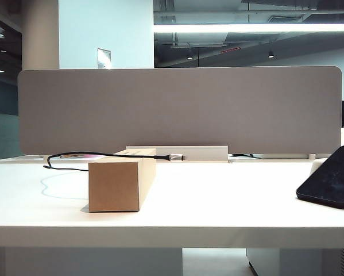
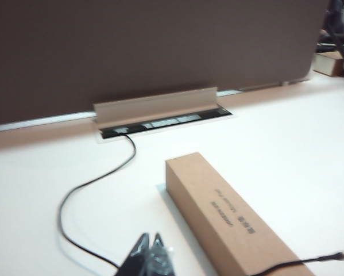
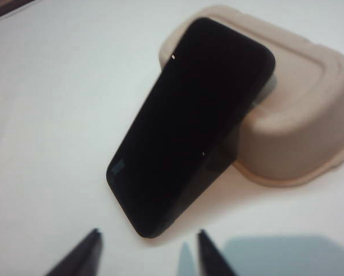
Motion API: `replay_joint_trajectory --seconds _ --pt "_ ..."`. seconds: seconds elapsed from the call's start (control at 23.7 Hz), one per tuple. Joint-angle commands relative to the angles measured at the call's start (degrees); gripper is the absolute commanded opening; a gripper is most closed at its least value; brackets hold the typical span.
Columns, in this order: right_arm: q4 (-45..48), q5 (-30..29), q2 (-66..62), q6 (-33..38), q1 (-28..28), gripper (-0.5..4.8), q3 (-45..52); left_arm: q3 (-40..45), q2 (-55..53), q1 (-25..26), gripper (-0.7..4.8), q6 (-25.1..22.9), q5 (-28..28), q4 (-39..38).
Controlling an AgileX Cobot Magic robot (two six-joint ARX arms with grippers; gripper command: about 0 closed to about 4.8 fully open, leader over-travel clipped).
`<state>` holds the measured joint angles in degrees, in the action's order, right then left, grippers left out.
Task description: Pick up the charging cable and the phone, plug the charging cable into the charging port on the phone, and finally place them back on the table.
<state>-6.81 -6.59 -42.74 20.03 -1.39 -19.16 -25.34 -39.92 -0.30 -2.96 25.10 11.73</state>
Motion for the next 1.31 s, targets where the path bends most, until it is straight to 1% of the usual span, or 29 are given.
replay_joint_trajectory --seconds 0.04,0.13,0.21,0.3,0.34,0.38,0.42,0.46,0.63,0.68,0.76,0.8,0.84,0.89,0.97,1.01,1.05,1.14,1.18,1.22,1.27,1.31 --pt "1.6 -1.6 -4.6 4.8 -1.8 3.74 -0.3 -6.1 -9.6 -0.8 -0.06 0.0 6.0 0.2" --pt "2.7 -3.0 -6.7 5.7 -2.6 3.81 -0.3 -8.2 -12.3 -2.3 -0.06 0.0 5.5 -1.2" --pt "6.3 -5.4 -11.0 7.0 -3.8 3.80 -0.3 -12.1 -17.4 -6.7 -0.06 -0.1 2.6 -3.6" --pt "8.7 -5.7 -13.5 8.1 -3.9 3.80 -0.3 -14.0 -19.6 -8.7 -0.06 -0.1 2.5 -4.3" --pt "10.7 -5.8 -16.0 8.6 -4.0 3.80 -0.3 -15.3 -21.3 -10.7 -0.06 -0.1 2.5 -4.5" --pt "12.7 -6.9 -18.2 9.0 -3.9 3.79 -0.3 -16.7 -22.7 -12.5 -0.06 -0.1 2.3 -4.5" --pt "14.1 -7.9 -19.6 9.4 -4.0 3.79 -0.3 -17.3 -23.2 -13.2 -0.06 -0.2 1.6 -5.0" --pt "15.0 -8.1 -20.8 9.7 -4.0 3.78 -0.3 -18.1 -23.8 -14.0 -0.06 -0.7 0.9 -5.7" --pt "18.8 -8.6 -25.5 10.0 -4.0 3.78 -0.3 -21.9 -26.8 -17.9 -0.06 -5.2 -2.5 -10.6" --pt "20.8 -9.3 -27.9 10.6 -4.0 3.78 -0.3 -24.1 -28.5 -18.6 -0.05 -6.9 -3.1 -14.1" --pt "23.8 -9.7 -31.0 12.0 -4.0 3.78 -0.3 -27.0 -30.8 -19.5 -0.03 -7.6 -3.3 -17.4" --pt "24.7 -9.7 -32.0 12.0 -4.0 3.78 -0.3 -27.7 -31.5 -19.7 0.02 -7.6 -3.5 -17.7" --pt "26.9 -10.0 -33.9 12.1 -3.8 3.77 -0.3 -28.6 -32.7 -19.7 0.43 -8.0 -3.4 -17.9" --pt "29.4 -10.2 -35.7 13.1 -3.7 3.77 -0.3 -29.1 -33.8 -20.2 0.86 -9.4 -3.5 -17.9" --pt "31.9 -10.1 -37.8 14.3 -3.7 3.77 -0.3 -29.3 -35.1 -21.4 0.93 -11.7 -4.7 -18.1" --pt "34.1 -10.3 -39.7 14.5 -3.7 3.77 -0.4 -29.4 -36.3 -22.4 0.94 -13.7 -6.1 -18.7" --pt "35.4 -10.9 -41.0 14.7 -3.7 3.77 -0.4 -29.4 -37.4 -23.7 0.94 -15.8 -6.0 -19.1" --pt "36.8 -11.5 -42.5 14.8 -3.7 3.69 -0.4 -29.6 -38.8 -25.2 0.95 -17.9 -6.1 -19.5" --pt "37.7 -11.6 -43.7 14.8 -3.7 3.59 -0.4 -30.0 -40.1 -26.6 1.16 -19.2 -6.3 -19.6" --pt "38.5 -11.6 -44.8 15.2 -3.7 3.59 -0.5 -30.6 -41.3 -28.0 1.47 -19.8 -8.0 -20.3" --pt "38.8 -11.6 -45.3 15.9 -3.7 3.59 -0.5 -31.0 -42.0 -28.9 1.63 -19.8 -9.1 -20.5" --pt "39.1 -11.6 -46.0 16.4 -3.7 3.59 -0.7 -31.3 -42.7 -29.9 1.80 -21.0 -10.6 -20.6"
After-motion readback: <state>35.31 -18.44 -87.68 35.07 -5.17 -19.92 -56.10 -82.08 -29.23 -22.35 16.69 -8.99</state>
